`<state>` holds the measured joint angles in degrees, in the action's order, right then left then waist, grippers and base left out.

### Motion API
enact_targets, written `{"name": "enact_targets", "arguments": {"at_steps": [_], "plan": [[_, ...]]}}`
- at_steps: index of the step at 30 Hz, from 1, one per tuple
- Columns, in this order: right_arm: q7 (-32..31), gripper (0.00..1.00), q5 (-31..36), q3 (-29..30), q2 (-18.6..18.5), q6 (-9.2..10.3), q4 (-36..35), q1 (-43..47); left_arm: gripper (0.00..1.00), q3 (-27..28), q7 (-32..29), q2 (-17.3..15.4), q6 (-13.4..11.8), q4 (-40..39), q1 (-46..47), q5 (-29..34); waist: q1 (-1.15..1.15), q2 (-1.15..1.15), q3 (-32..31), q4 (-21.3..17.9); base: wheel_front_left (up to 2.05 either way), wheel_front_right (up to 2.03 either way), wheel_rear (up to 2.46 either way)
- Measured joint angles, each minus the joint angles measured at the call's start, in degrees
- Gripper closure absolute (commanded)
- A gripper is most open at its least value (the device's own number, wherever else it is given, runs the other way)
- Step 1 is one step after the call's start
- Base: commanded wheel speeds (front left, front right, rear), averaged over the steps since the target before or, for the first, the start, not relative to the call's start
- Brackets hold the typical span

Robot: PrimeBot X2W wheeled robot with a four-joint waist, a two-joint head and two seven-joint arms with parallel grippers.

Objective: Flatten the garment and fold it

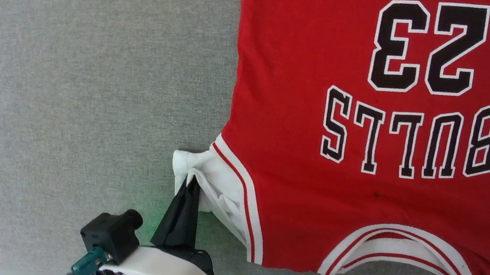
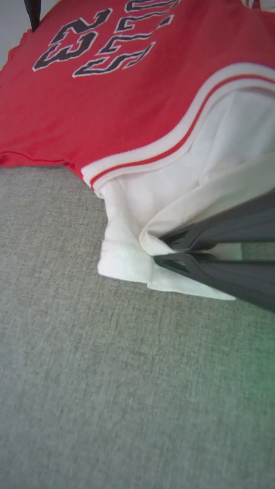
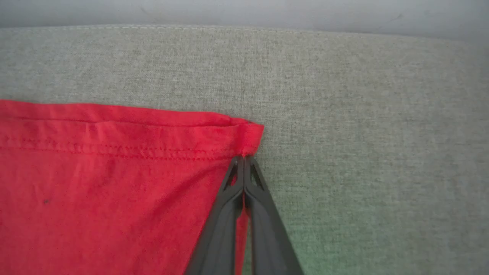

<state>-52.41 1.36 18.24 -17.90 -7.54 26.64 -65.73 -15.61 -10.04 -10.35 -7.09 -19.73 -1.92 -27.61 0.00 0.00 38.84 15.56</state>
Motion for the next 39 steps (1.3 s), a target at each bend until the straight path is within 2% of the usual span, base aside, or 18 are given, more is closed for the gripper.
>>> {"name": "enact_targets", "arguments": {"at_steps": [3,8,11,14,16,21,30,34,39], "plan": [[7.8,1.0,-0.8,-1.3,-1.0,-0.01,-1.5,3.6,1.0,0.0,0.1,0.1,0.0,0.5,0.1,0.0,0.0,0.0,-0.5,-0.1,0.0,0.0,0.0],[31.0,1.0,-1.0,-0.8,-1.0,-0.01,-3.7,12.9,1.0,0.7,0.3,-0.1,-0.1,2.5,0.2,0.0,0.0,0.0,-2.9,-0.7,0.0,0.0,0.0],[41.2,1.0,-1.4,0.4,0.8,-0.01,-3.7,19.9,1.0,1.4,-0.4,-0.9,-0.9,3.8,0.0,0.0,0.0,0.0,-5.3,-1.4,0.0,0.0,0.0],[47.5,1.0,-2.1,2.3,3.0,-0.01,-4.6,26.2,1.0,2.4,-1.5,-2.1,-1.9,4.7,-1.3,0.0,0.0,0.0,-8.3,-2.3,0.0,0.0,0.0],[49.1,1.0,-2.7,3.5,4.4,-0.01,-6.0,30.3,1.0,2.7,-2.4,-2.8,-2.2,5.1,-2.4,0.0,0.0,0.0,-10.5,-3.0,0.0,0.0,0.0],[46.2,1.0,-3.4,6.8,7.5,-0.01,-12.9,41.4,1.0,3.0,-3.7,-3.8,-2.6,4.8,-4.8,-0.1,-0.01,0.0,-16.1,-5.1,0.0,0.0,0.0],[27.6,1.0,-3.0,12.4,13.4,-0.01,-26.4,59.1,1.0,3.4,-5.4,-4.6,-3.6,3.6,-7.4,-0.6,-0.02,0.0,-24.3,-9.3,0.0,0.0,0.0],[18.3,1.0,-3.6,13.4,14.5,-0.01,-28.1,64.4,1.0,3.4,-5.7,-4.8,-3.9,3.2,-7.7,-0.6,-0.02,0.0,-26.6,-10.9,0.0,0.0,0.0],[8.9,1.0,-5.4,14.2,14.8,-0.01,-26.8,68.0,1.0,3.2,-6.1,-4.9,-4.1,3.1,-7.8,-0.7,-0.02,0.0,-28.4,-12.2,0.0,0.0,0.0]]}}
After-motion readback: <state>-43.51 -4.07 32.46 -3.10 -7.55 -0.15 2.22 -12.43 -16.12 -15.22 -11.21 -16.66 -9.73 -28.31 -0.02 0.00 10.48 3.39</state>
